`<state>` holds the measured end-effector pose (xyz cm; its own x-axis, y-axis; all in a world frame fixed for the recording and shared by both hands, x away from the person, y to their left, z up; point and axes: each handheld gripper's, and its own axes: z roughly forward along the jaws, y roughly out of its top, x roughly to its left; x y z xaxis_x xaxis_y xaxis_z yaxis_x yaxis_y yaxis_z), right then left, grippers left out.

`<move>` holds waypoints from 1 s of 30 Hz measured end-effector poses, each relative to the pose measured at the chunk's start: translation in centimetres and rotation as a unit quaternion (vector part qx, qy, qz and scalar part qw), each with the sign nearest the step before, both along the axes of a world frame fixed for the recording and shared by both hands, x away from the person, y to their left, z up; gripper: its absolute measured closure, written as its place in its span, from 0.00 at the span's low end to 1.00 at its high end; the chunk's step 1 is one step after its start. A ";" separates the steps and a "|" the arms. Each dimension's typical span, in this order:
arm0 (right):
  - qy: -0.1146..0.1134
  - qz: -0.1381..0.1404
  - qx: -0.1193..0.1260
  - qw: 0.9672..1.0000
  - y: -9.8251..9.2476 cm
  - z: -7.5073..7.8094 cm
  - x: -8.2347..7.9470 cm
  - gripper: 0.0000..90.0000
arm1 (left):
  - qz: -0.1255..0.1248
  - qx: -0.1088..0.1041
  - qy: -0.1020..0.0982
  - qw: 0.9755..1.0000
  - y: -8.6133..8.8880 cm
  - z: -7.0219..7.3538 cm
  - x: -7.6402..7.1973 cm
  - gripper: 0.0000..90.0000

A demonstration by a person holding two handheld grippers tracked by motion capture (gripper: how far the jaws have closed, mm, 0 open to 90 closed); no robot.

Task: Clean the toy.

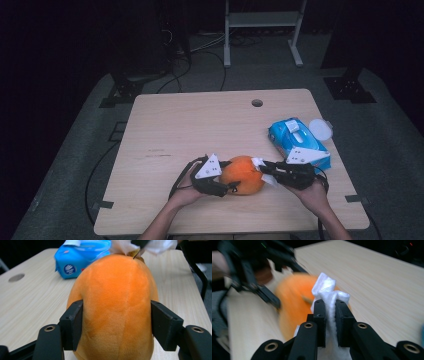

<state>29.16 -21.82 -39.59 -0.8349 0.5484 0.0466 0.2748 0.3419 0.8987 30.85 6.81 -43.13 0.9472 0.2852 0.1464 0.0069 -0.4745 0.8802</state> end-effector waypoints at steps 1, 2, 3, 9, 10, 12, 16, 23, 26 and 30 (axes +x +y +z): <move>-0.014 0.010 -0.006 1.000 0.7 0.4 -0.2 0.88 | -0.003 0.007 -0.006 1.000 -0.1 0.0 -0.1 0.38; -0.014 0.010 -0.006 1.000 0.7 0.4 -0.2 0.88 | -0.003 0.009 -0.008 1.000 -0.1 0.1 -0.2 0.38; -0.015 0.011 -0.015 1.000 0.9 0.3 -0.2 0.88 | -0.001 0.010 -0.004 1.000 0.0 0.1 -0.2 0.37; 0.023 -0.009 -0.015 1.000 -0.9 -1.1 0.8 0.88 | 0.014 -0.002 0.020 1.000 0.4 -0.3 0.3 0.35; 0.023 -0.009 -0.015 1.000 -0.9 -1.1 0.8 0.88 | 0.014 -0.002 0.020 1.000 0.4 -0.3 0.3 0.35; 0.033 0.000 0.005 0.999 -0.9 -0.7 0.7 0.88 | 0.015 0.001 0.011 1.000 -0.3 0.0 0.1 0.35; 0.001 0.025 -0.004 1.000 1.2 0.7 0.1 0.88 | 0.010 0.016 -0.005 1.000 -0.9 0.2 -0.4 0.36; 0.003 -0.011 -0.032 0.999 -0.4 -0.5 0.6 0.89 | 0.010 0.005 0.010 1.000 -0.4 0.0 -0.2 0.36; -0.001 -0.001 -0.010 1.000 -0.1 0.3 0.3 0.89 | 0.005 0.008 0.004 1.000 -0.8 0.2 -0.3 0.36; -0.012 0.009 -0.035 0.999 0.9 -0.1 0.3 0.89 | 0.006 -0.007 0.023 1.000 -0.6 0.1 0.0 0.30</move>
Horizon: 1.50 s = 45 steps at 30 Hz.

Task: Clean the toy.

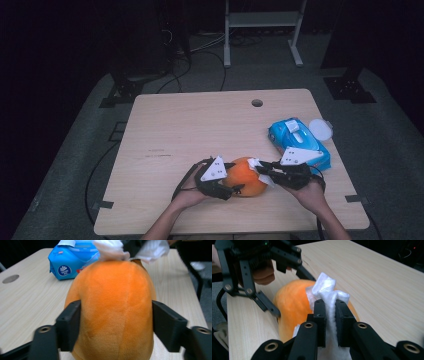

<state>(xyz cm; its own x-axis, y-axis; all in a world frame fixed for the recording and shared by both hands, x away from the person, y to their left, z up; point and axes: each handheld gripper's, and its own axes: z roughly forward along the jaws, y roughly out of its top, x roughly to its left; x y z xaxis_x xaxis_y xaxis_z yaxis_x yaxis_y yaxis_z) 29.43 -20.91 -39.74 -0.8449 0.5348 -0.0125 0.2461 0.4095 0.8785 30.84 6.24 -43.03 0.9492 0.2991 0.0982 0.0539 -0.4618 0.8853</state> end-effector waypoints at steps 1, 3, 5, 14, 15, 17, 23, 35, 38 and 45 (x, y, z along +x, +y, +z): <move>0.003 0.000 0.001 1.000 -0.2 -0.2 0.1 0.89 | 0.003 -0.009 0.012 1.000 0.2 0.1 0.3 0.25; 0.007 -0.007 0.000 1.000 -0.7 -0.4 0.2 0.89 | 0.018 -0.021 0.045 0.999 0.5 0.2 0.8 0.19; 0.009 -0.013 0.000 1.000 -1.1 -0.3 0.3 0.89 | 0.014 -0.022 0.052 0.998 0.6 0.0 0.9 0.21; -0.036 0.018 -0.005 0.999 0.9 1.6 -1.4 0.89 | 0.008 -0.019 -0.024 0.999 -0.7 0.2 -0.6 0.45; -0.036 0.018 -0.010 0.999 1.0 1.6 -1.4 0.89 | 0.007 -0.017 -0.026 0.999 -0.7 0.2 -0.8 0.45; -0.030 0.014 -0.013 0.999 0.9 1.3 -1.1 0.89 | 0.007 -0.020 -0.018 1.000 -0.3 0.1 -0.7 0.44; -0.029 -0.005 -0.030 0.999 0.3 0.6 -0.9 0.89 | 0.026 -0.036 0.036 0.998 -0.6 -0.6 0.1 0.20; -0.055 0.020 -0.035 0.998 3.0 1.6 -2.4 0.89 | 0.021 -0.006 -0.037 0.999 -1.5 0.0 -1.6 0.43; -0.052 0.006 -0.033 0.998 2.0 1.5 -1.9 0.89 | 0.022 -0.006 -0.032 0.999 -1.2 -0.1 -1.5 0.43; -0.041 0.015 -0.014 0.999 1.8 1.4 -2.2 0.89 | 0.024 -0.007 -0.035 0.999 -2.0 -0.1 -1.6 0.41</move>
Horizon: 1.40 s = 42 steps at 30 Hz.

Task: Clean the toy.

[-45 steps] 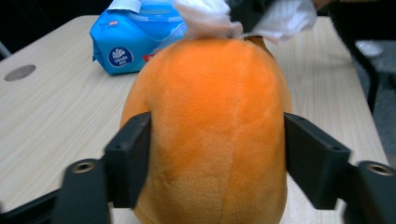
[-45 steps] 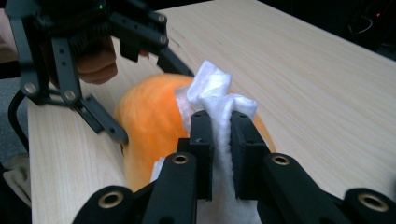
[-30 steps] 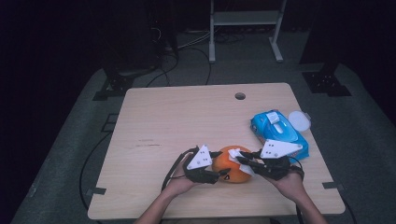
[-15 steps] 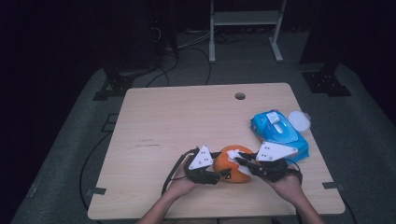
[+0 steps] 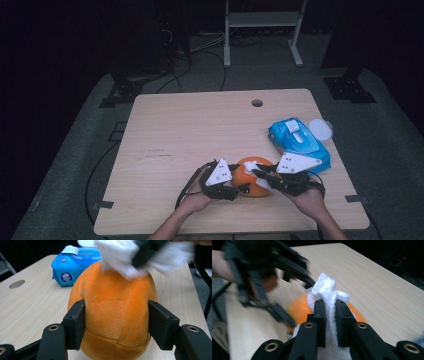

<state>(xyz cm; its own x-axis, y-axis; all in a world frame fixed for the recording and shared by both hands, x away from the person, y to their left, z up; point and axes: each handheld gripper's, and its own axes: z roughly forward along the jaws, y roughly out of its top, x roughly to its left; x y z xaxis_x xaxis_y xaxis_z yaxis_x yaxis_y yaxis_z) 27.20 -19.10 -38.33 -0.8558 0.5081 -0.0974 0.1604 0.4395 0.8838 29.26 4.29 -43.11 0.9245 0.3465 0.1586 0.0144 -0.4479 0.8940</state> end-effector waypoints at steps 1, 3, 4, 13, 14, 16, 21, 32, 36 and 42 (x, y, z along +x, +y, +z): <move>0.008 0.015 0.007 1.000 0.6 -0.1 -0.1 0.89 | 0.000 0.000 0.000 1.000 0.0 0.0 0.0 0.41; 0.006 0.020 -0.002 1.000 1.4 -0.2 -0.2 0.89 | -0.002 0.016 -0.015 1.000 -0.4 0.0 -0.4 0.41; 0.001 0.021 -0.018 1.000 1.9 -0.3 -0.3 0.89 | 0.001 0.025 -0.021 0.999 -0.5 -0.1 -0.6 0.41; 0.016 -0.036 -0.006 0.999 -2.1 -0.7 1.3 0.89 | -0.010 0.006 0.009 1.000 0.6 -0.7 0.2 0.37; 0.029 -0.039 0.009 0.999 -2.8 -1.0 1.5 0.89 | -0.017 -0.020 0.048 0.999 0.7 -0.5 0.7 0.28; 0.032 -0.033 0.012 0.999 -2.5 -1.0 1.3 0.89 | -0.007 -0.039 0.078 0.996 0.7 -0.4 1.1 0.23; 0.019 -0.002 0.001 1.000 -0.2 -0.8 0.5 0.89 | 0.000 -0.009 0.051 0.999 0.9 -0.6 0.8 0.37; 0.049 -0.052 0.007 0.997 -4.0 -2.0 1.8 0.89 | -0.036 0.001 0.086 0.996 2.4 -0.6 1.5 0.28; 0.032 -0.026 0.002 0.999 -2.4 -1.6 0.9 0.88 | -0.032 -0.007 0.080 0.996 2.1 0.0 1.4 0.26; 0.027 -0.021 -0.010 0.999 -2.4 -1.6 1.1 0.88 | -0.017 -0.005 0.083 0.996 2.8 -0.5 1.6 0.39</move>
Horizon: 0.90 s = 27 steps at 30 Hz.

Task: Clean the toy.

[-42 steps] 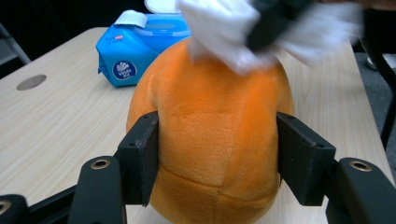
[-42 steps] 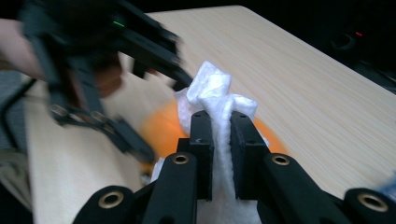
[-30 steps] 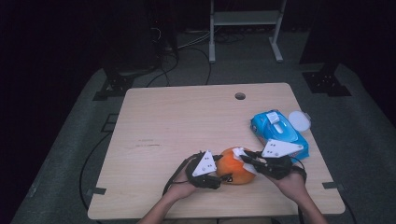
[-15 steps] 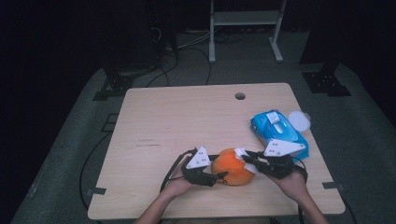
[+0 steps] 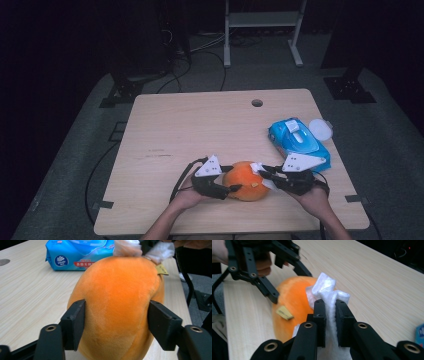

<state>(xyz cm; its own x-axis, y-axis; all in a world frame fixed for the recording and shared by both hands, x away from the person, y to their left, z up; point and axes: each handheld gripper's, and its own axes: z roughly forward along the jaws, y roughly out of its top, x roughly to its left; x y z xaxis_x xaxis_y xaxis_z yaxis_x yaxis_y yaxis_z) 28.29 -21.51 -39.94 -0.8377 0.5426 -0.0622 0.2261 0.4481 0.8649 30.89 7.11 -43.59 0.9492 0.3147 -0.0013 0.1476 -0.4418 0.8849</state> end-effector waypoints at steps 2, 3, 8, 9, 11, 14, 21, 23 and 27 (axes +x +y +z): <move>0.008 -0.013 0.000 1.000 -0.6 -0.3 0.4 0.88 | -0.002 0.004 0.005 1.000 0.2 0.0 0.2 0.40; 0.008 -0.013 0.000 1.000 -0.6 -0.3 0.4 0.88 | -0.002 0.004 0.005 1.000 0.2 0.0 0.2 0.39; 0.020 -0.014 -0.006 1.000 -1.2 -1.1 0.7 0.88 | -0.023 0.000 0.044 0.999 0.3 0.2 0.7 0.18; 0.020 -0.014 -0.006 1.000 -1.2 -1.1 0.7 0.88 | -0.023 0.000 0.044 0.999 0.3 0.2 0.7 0.12; 0.022 -0.007 0.009 1.000 -1.0 -0.8 0.8 0.88 | -0.010 0.016 0.044 0.999 -0.5 0.1 0.7 0.08; 0.019 0.002 0.025 1.000 -0.3 -0.4 0.6 0.88 | 0.014 0.032 -0.010 0.999 -0.9 0.1 0.2 0.27; 0.010 0.013 0.060 0.998 0.2 0.5 0.8 0.88 | 0.085 0.034 -0.086 0.992 -1.4 0.2 -0.2 0.37; 0.008 0.006 0.037 0.999 0.6 0.2 0.8 0.88 | 0.069 0.033 -0.076 0.994 -1.2 0.0 -0.2 0.32; 0.024 0.002 0.014 1.000 0.0 -0.9 1.2 0.88 | 0.021 -0.021 -0.017 0.999 0.1 0.4 0.1 0.22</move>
<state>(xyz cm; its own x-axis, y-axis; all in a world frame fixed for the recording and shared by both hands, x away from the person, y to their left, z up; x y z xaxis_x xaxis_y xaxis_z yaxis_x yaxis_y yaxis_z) 29.47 -21.49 -40.82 -0.8419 0.5396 -0.0067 0.2656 0.4251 0.8653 30.99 7.17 -43.18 0.9350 0.3541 0.0174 0.1340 -0.3984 0.9073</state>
